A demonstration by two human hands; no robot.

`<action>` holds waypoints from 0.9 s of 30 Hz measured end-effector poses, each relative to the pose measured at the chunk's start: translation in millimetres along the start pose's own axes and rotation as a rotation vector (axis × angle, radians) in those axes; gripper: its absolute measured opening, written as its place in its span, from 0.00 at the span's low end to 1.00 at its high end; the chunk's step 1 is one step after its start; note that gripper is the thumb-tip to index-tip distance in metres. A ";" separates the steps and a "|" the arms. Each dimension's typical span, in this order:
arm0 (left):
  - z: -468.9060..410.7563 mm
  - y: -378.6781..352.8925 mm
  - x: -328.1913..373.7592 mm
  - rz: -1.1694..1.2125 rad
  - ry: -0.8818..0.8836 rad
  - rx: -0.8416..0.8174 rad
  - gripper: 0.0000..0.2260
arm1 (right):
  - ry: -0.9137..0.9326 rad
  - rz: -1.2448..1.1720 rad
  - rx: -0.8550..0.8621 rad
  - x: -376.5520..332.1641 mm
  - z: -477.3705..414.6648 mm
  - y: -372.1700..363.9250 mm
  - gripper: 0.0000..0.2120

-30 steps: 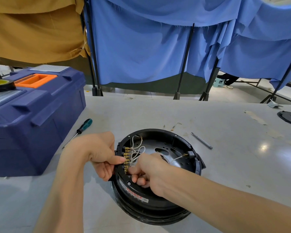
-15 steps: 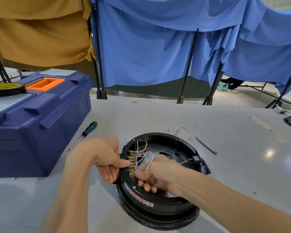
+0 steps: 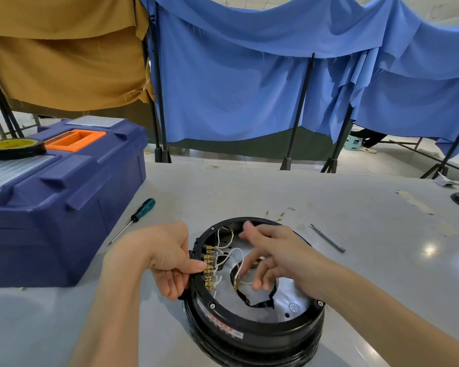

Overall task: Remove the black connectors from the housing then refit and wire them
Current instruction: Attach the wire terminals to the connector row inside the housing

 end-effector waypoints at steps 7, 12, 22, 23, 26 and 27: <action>-1.3 -1.4 -1.5 0.008 0.006 -0.002 0.18 | 0.326 0.376 0.006 13.0 -6.9 -10.6 0.06; -4.5 -0.9 -3.0 0.010 -0.002 -0.007 0.18 | 0.436 0.682 0.171 8.4 -12.6 -8.4 0.15; -16.0 12.9 -8.5 -0.026 -0.028 0.365 0.19 | 0.635 0.978 0.162 8.2 -17.4 -14.5 0.28; -19.0 15.3 -7.8 -0.042 -0.056 0.482 0.18 | 0.642 0.927 0.173 6.4 -15.2 -10.8 0.28; -30.0 13.9 -0.7 -0.089 -0.167 0.747 0.16 | 0.653 0.790 0.292 -3.6 -13.3 10.5 0.21; -35.4 9.3 2.1 -0.055 -0.204 0.769 0.16 | 0.645 0.792 0.350 -6.1 -14.8 20.6 0.19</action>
Point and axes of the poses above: each hand's wrist, its own z-axis away from the middle knuckle, its own y-axis out of the back of the hand, x = y × z, the point moved 3 cm from there along -z, towards the middle knuckle, and after that the axes turned 12 degrees about x, right-handed, at the moved point
